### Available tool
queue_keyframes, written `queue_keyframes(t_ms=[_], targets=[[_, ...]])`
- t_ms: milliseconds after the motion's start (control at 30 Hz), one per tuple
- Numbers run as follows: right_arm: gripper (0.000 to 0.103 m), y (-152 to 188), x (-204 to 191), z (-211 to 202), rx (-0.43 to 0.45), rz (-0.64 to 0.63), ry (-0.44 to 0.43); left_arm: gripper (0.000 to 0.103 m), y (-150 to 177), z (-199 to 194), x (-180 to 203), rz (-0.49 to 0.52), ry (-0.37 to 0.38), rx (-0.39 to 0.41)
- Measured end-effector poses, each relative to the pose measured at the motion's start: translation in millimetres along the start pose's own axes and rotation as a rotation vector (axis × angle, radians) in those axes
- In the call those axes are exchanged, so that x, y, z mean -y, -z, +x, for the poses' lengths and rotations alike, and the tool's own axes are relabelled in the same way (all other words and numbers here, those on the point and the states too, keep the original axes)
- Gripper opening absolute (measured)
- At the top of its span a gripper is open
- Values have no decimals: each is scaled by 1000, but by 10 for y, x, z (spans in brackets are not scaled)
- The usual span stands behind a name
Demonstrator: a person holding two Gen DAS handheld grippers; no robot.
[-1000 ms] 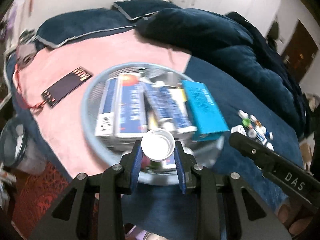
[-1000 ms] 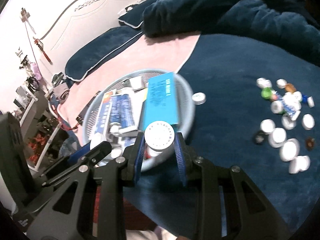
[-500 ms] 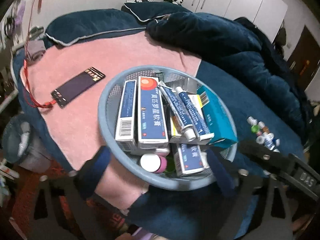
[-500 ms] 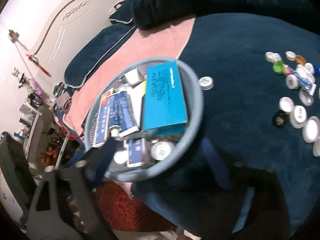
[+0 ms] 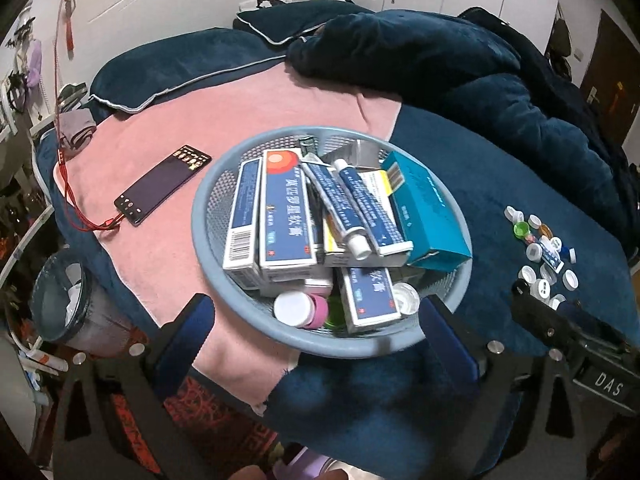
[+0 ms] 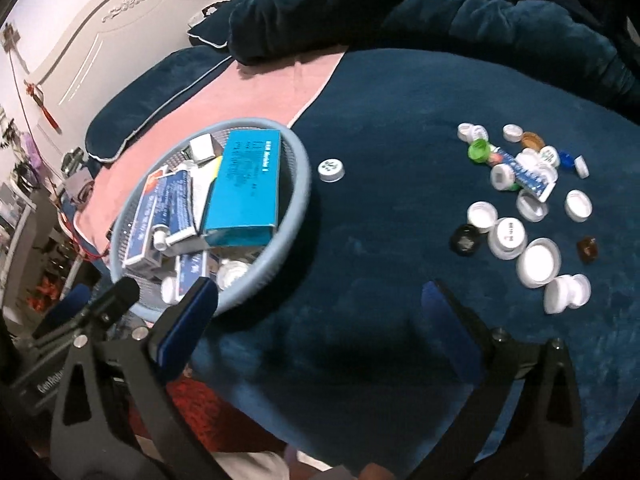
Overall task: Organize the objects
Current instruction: 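Move both grippers from the basket back toward the cap pile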
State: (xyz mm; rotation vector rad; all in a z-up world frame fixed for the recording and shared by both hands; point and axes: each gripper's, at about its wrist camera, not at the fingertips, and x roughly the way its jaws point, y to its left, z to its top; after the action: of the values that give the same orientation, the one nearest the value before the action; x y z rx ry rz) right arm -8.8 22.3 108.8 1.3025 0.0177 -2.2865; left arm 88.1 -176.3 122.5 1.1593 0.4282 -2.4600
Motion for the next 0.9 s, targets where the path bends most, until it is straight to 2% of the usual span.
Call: queue_keyframes(t_ms=[900], targets=[[103,99,429,-112,3,36,77,102,57,40,493,93,38,-28]])
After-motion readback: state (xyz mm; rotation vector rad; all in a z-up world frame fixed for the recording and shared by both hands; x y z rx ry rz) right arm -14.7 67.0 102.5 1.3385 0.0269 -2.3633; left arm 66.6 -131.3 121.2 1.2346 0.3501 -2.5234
